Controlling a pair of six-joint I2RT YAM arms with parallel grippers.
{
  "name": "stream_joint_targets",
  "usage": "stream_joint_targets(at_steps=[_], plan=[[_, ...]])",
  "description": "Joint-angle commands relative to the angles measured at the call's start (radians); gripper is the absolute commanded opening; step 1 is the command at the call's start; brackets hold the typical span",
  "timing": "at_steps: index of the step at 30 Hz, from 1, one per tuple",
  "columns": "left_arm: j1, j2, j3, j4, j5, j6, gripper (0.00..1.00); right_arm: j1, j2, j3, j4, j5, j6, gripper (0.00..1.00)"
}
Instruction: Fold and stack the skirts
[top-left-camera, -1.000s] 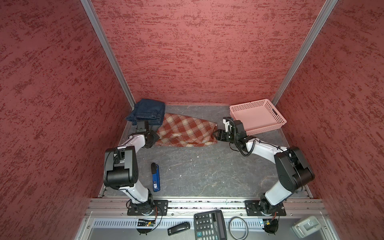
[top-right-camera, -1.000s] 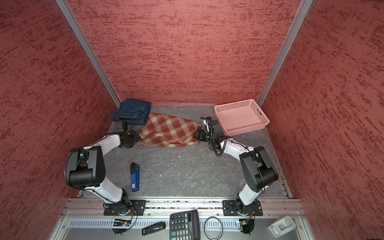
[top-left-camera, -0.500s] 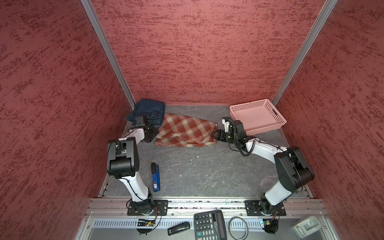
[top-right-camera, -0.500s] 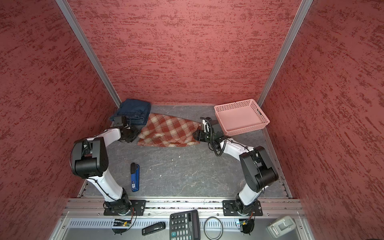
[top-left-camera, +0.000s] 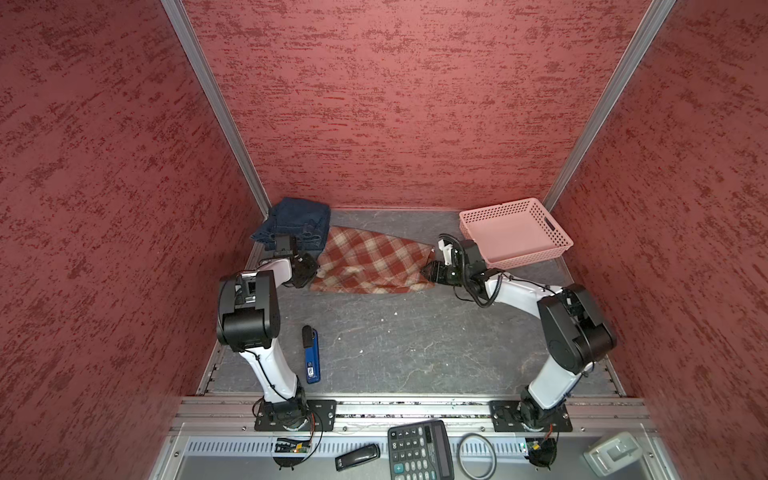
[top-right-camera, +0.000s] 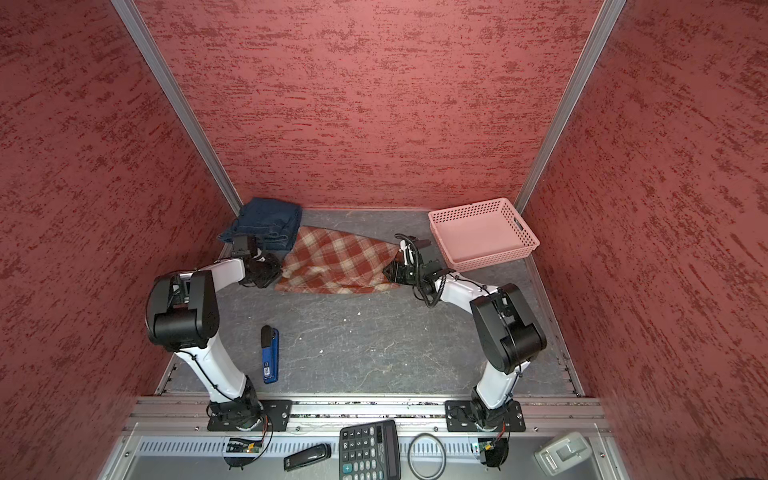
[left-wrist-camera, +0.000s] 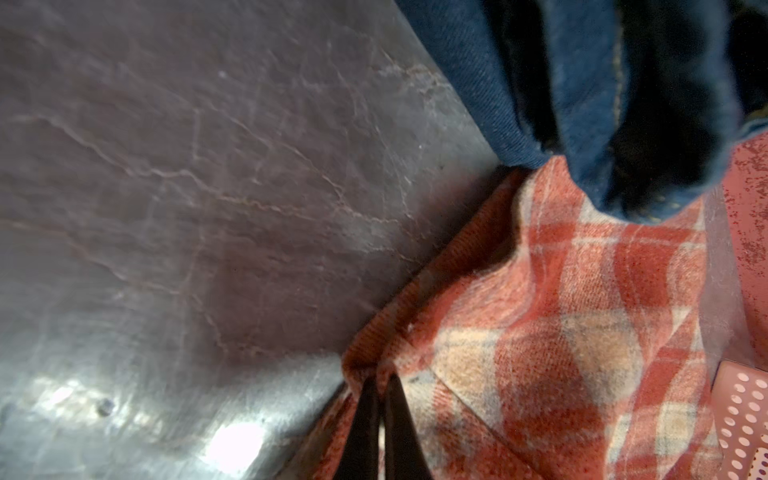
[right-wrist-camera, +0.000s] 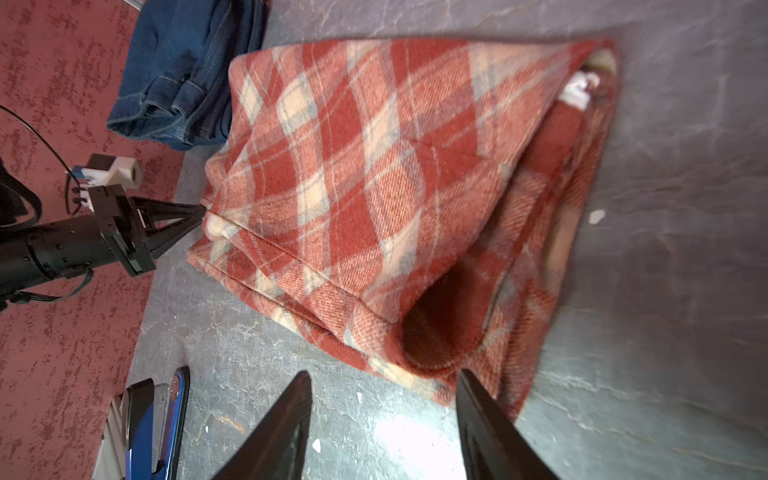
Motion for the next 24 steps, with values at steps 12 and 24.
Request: stream_joint_targets(at_steps=[12,24], plan=[[-0.021,-0.064,0.015,-0.018,0.015,0.024,0.00,0.029,0.094,0.074,0.043,-0.007,-0.019,0.44],[-0.029,-0.063,0.032,-0.027,0.030,0.010,0.00,0.029,0.134,0.078,0.045,-0.020,-0.064,0.29]])
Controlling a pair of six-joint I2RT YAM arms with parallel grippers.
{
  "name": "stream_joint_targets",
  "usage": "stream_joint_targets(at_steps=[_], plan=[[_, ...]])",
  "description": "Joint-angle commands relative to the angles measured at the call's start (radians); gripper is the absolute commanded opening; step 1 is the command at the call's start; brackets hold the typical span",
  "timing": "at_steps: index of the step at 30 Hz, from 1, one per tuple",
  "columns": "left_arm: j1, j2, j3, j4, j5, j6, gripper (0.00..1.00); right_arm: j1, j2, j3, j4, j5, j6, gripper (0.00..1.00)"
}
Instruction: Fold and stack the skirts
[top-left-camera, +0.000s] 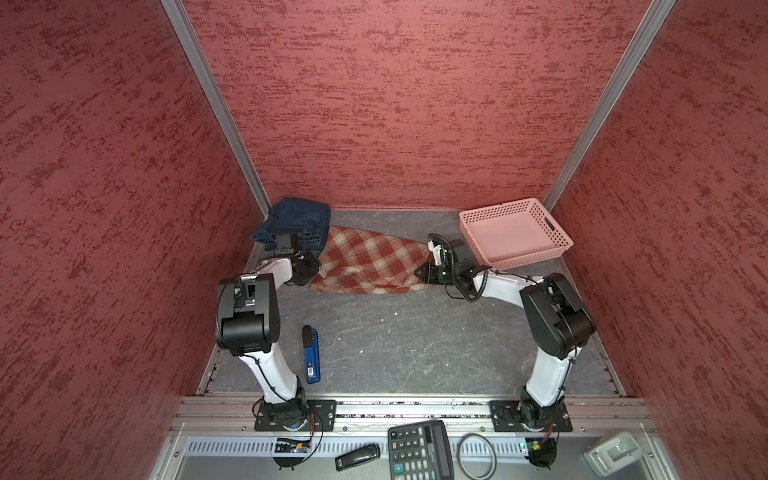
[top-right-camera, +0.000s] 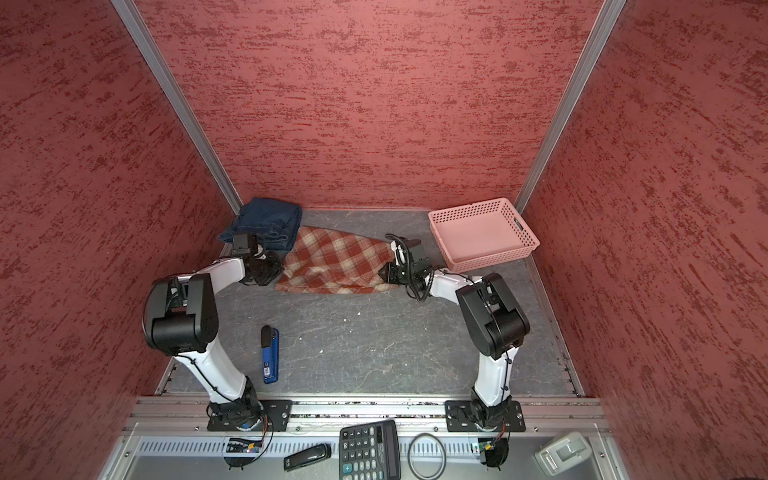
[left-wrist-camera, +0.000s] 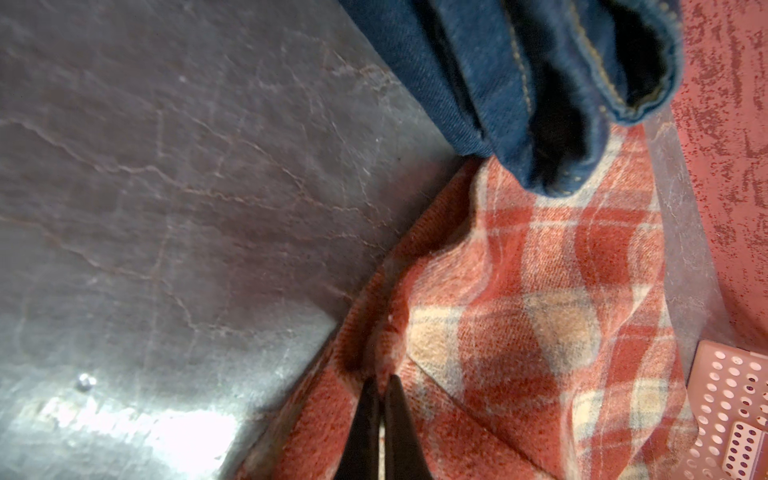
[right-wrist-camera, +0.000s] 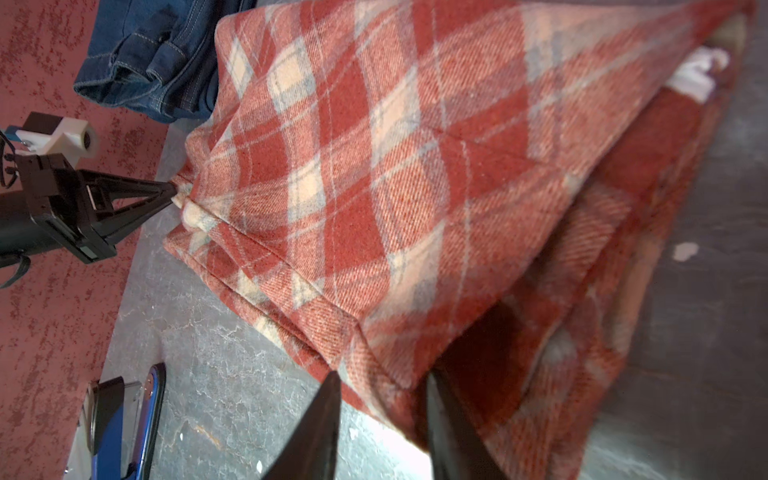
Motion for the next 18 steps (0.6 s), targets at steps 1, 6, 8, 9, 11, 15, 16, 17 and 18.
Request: stream_joint_targets(at_steps=[1,6,8,9,11,15,16,17,18], plan=[[-0.015,-0.027,0.034,-0.012,0.017,0.000,0.00,0.005,0.022,-0.006,0.042,-0.019,-0.016,0.26],[-0.024,-0.030,0.074,-0.041,0.012,-0.006,0.00,0.003,0.008,-0.001,0.043,-0.004,-0.021,0.05],[-0.025,-0.036,0.091,-0.048,0.021,-0.010,0.00,-0.015,-0.017,0.007,0.034,0.033,-0.006,0.00],[-0.025,-0.039,0.106,-0.057,0.022,-0.012,0.00,-0.036,-0.024,0.016,0.034,0.025,0.009,0.00],[-0.025,-0.040,0.138,-0.077,0.026,-0.017,0.00,-0.078,-0.035,0.036,0.031,-0.001,0.036,0.00],[-0.026,-0.055,0.184,-0.104,0.027,-0.017,0.00,-0.133,-0.049,0.086,-0.003,-0.025,0.037,0.00],[-0.026,-0.062,0.190,-0.114,0.025,-0.016,0.00,-0.146,-0.061,0.089,-0.002,-0.032,0.043,0.00],[-0.025,-0.068,0.193,-0.118,0.023,-0.013,0.00,-0.155,-0.073,0.089,0.003,-0.040,0.051,0.00],[-0.025,-0.078,0.192,-0.119,0.024,-0.008,0.00,-0.164,-0.085,0.092,0.000,-0.044,0.055,0.00]])
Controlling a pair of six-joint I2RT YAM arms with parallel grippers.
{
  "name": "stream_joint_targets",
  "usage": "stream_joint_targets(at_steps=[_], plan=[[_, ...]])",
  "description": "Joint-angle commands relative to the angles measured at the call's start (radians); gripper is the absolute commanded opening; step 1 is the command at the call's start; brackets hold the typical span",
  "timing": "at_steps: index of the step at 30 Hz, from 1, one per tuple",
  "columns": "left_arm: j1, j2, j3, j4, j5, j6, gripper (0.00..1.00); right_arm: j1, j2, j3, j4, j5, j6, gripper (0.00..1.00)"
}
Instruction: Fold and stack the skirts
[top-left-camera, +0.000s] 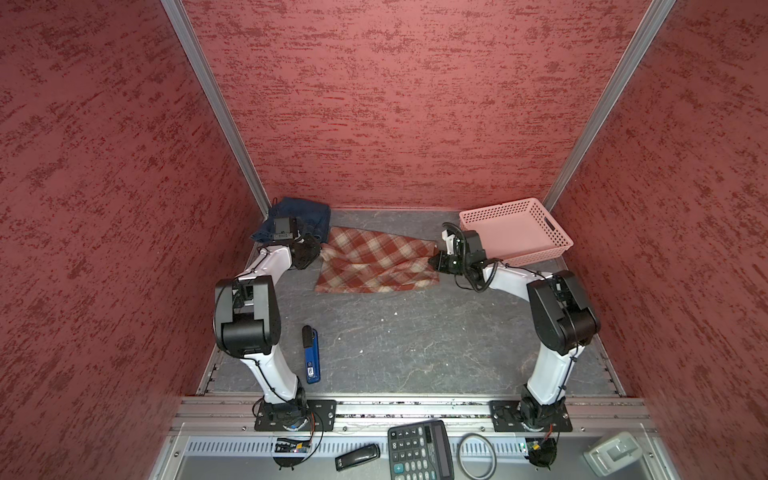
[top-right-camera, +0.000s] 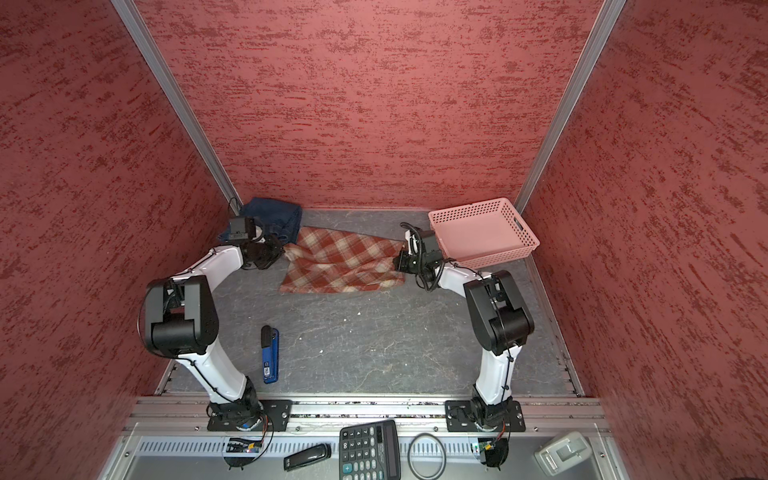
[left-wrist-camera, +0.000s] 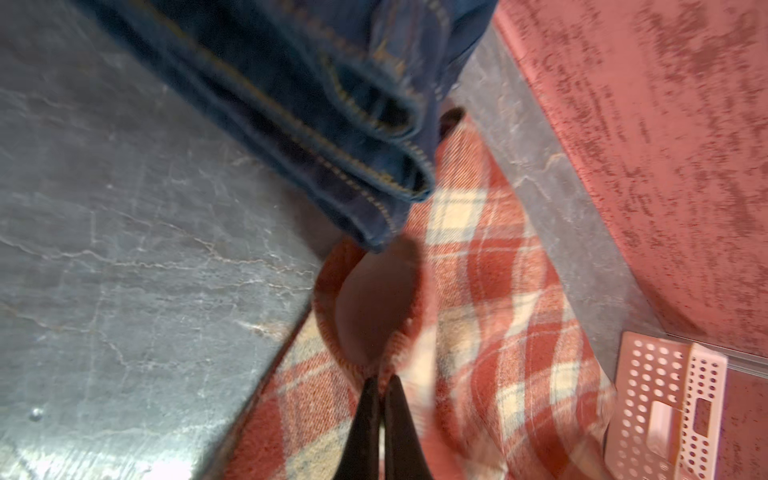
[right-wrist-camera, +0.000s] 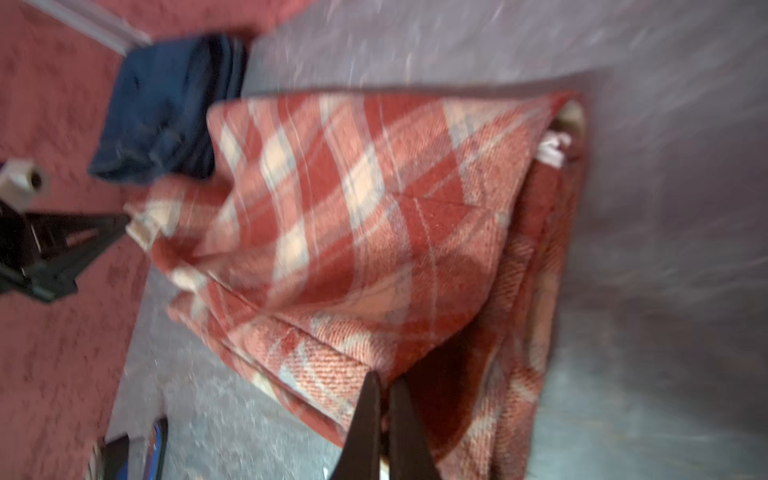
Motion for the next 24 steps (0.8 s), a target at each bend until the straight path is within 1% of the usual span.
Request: stream_joint_targets(at_steps=[1,4,8,13,17,24], plan=[[-0.004,-0.056,0.018,-0.032,0.002,0.006,0.00,-0.028,-0.077,0.039,-0.011,-0.026,0.022,0.00],[-0.001,-0.088,0.004,-0.039,0.000,0.010,0.00,-0.036,-0.103,0.048,-0.036,-0.026,0.013,0.00],[-0.003,-0.139,-0.034,-0.034,0.005,0.007,0.00,-0.038,-0.137,0.046,-0.076,0.002,-0.014,0.00],[-0.017,-0.191,-0.118,-0.027,-0.003,0.011,0.00,-0.047,-0.176,-0.001,-0.082,0.014,-0.019,0.00],[-0.038,-0.201,-0.216,-0.002,-0.013,0.016,0.00,-0.046,-0.213,-0.101,-0.045,0.016,0.006,0.00],[-0.043,-0.138,-0.355,0.062,-0.014,0.006,0.00,-0.046,-0.223,-0.295,0.030,0.030,0.034,0.00]])
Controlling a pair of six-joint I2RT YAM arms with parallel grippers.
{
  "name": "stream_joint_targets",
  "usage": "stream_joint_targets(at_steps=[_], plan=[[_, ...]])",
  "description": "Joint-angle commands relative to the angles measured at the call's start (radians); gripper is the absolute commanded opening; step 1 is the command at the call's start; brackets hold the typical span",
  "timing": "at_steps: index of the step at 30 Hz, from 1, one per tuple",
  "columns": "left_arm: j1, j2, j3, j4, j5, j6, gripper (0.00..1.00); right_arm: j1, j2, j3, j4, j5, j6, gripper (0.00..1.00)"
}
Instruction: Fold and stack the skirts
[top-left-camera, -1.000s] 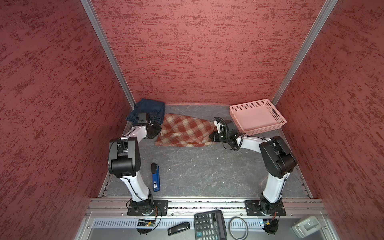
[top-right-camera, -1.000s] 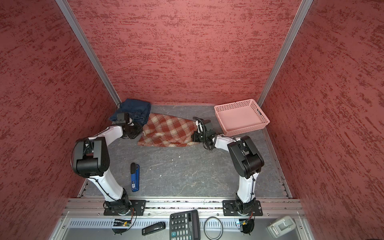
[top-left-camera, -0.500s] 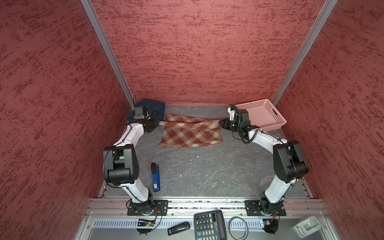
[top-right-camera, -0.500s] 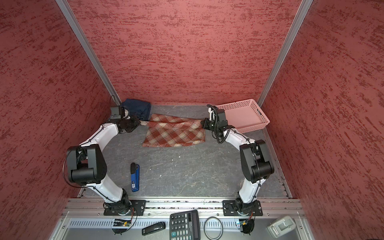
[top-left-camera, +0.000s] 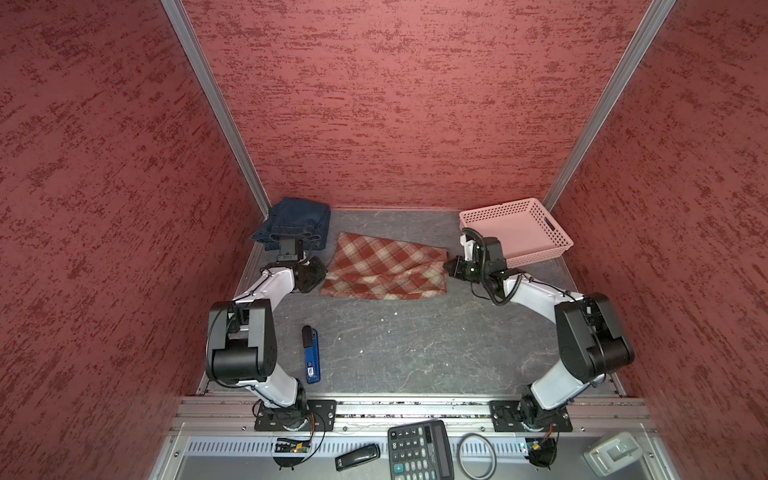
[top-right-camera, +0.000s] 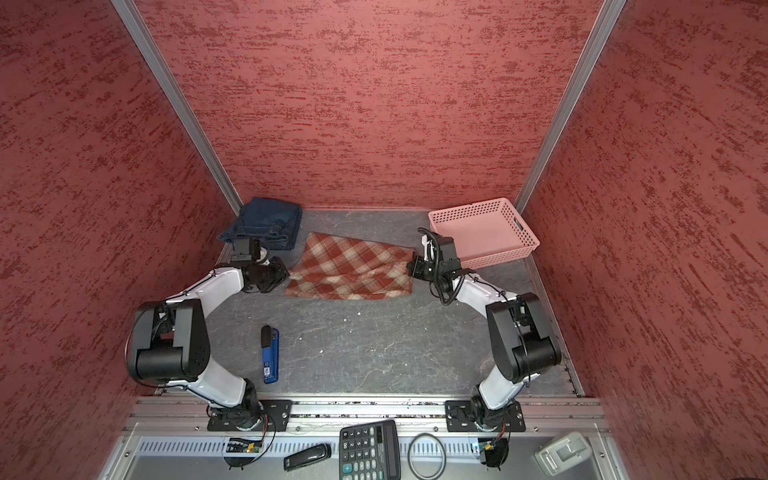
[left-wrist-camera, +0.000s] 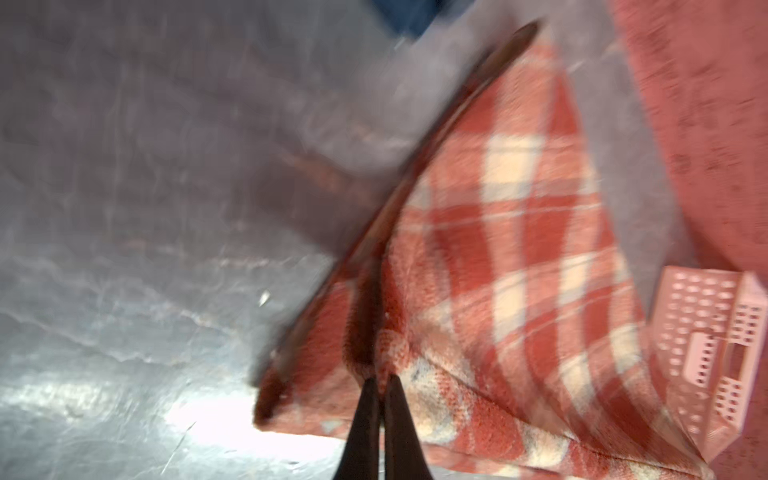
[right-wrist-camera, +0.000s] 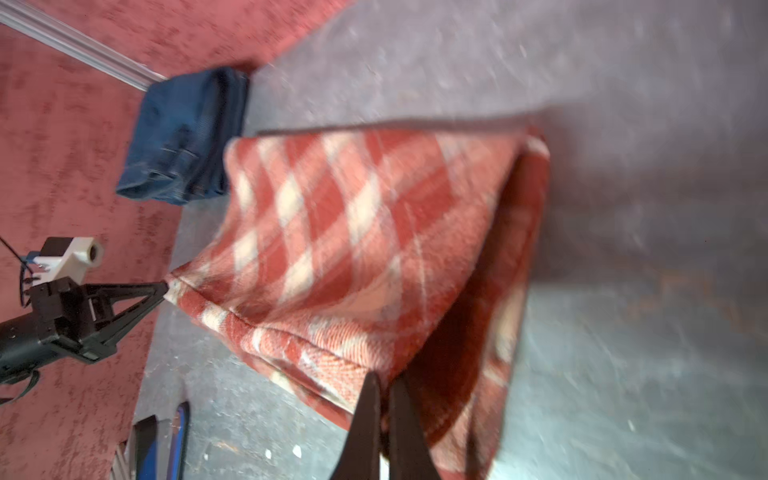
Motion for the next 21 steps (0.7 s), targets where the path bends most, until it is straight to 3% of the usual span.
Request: stream_joint_targets(at_steps=[1,9,21], plan=[[0.000,0.038,-0.034,0.050,-0.022,0.004,0.00,-0.005,-0.009,-0.060,0.062,0.029,0.017,0.00],[-0.001,0.120,-0.002,0.068,-0.011,-0.009,0.00,-0.003,0.029,-0.046,0.053,0.056,-0.002,0.00],[0.014,-0.005,0.237,-0.096,-0.051,0.022,0.00,-0.005,-0.023,0.266,-0.162,0.126,-0.103,0.00]])
